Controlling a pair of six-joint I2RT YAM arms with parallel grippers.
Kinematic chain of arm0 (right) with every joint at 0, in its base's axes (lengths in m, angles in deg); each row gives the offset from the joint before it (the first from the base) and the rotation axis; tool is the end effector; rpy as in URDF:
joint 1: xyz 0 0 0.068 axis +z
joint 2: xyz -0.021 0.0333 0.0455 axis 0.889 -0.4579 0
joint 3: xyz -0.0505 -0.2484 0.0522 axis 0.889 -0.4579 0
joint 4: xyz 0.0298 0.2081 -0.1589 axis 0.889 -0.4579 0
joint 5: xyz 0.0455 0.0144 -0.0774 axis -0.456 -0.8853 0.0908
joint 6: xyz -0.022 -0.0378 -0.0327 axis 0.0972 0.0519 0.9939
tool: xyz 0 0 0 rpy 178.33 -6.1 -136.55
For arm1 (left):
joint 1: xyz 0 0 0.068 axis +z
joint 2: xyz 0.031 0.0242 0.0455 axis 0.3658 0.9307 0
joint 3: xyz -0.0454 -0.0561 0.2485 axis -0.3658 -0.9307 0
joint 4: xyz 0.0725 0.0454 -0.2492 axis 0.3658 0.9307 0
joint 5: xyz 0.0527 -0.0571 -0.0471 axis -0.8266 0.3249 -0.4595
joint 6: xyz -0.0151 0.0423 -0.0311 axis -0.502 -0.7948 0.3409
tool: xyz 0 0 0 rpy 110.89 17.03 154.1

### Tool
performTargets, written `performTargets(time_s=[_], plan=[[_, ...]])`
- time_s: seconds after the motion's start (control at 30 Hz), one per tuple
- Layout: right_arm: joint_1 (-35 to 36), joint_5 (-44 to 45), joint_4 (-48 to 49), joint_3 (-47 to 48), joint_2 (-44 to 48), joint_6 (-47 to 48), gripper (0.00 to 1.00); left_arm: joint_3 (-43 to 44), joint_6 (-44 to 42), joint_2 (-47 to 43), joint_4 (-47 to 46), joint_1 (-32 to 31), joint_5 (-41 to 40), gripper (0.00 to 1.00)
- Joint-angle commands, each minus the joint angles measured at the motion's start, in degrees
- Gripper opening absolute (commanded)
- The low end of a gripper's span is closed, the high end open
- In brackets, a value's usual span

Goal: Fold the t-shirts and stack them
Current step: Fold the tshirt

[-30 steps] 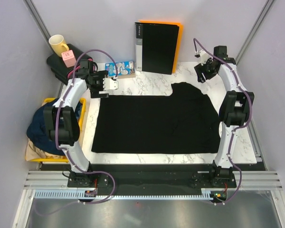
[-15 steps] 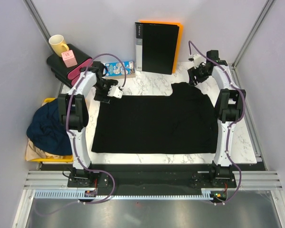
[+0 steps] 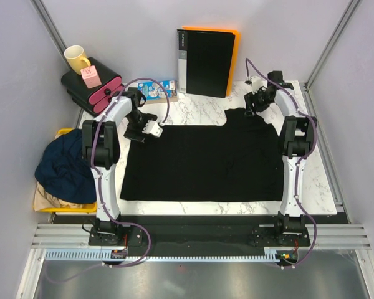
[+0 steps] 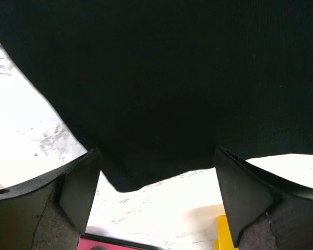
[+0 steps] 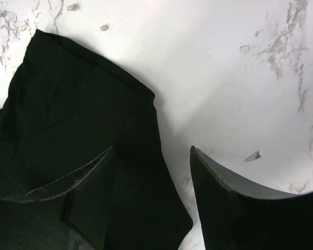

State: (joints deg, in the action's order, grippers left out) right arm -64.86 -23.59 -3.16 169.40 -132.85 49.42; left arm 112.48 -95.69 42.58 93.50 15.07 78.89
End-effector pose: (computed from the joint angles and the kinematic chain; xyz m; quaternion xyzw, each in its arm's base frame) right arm 0.5290 -0.0028 0.1535 -0.2842 0.9007 0.1531 0.2907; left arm 0.4273 -0.0552 0.1637 0.8320 0.5448 -0.0388 0.0976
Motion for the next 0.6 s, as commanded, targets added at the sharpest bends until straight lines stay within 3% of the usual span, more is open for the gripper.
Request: performTargets(time_s=[0.0,0.4,0.57], plan=[[1.1,-1.8,0.5,2.9,-1.7,0.5,0.65,2.9,-2.4,1.6,1.5,-0.3,-2.5,0.95],[1.8,-1.4,1.1,2.2,-2.9,1.2,0.51,9.0,-1.2,6.8,2.3,-0.4,-3.7,0.88],[1.8,-0.3,1.2,2.1,-2.7,2.0,0.5,10.0,-1.7,6.6,2.9,-0.5,-3.9,0.88]])
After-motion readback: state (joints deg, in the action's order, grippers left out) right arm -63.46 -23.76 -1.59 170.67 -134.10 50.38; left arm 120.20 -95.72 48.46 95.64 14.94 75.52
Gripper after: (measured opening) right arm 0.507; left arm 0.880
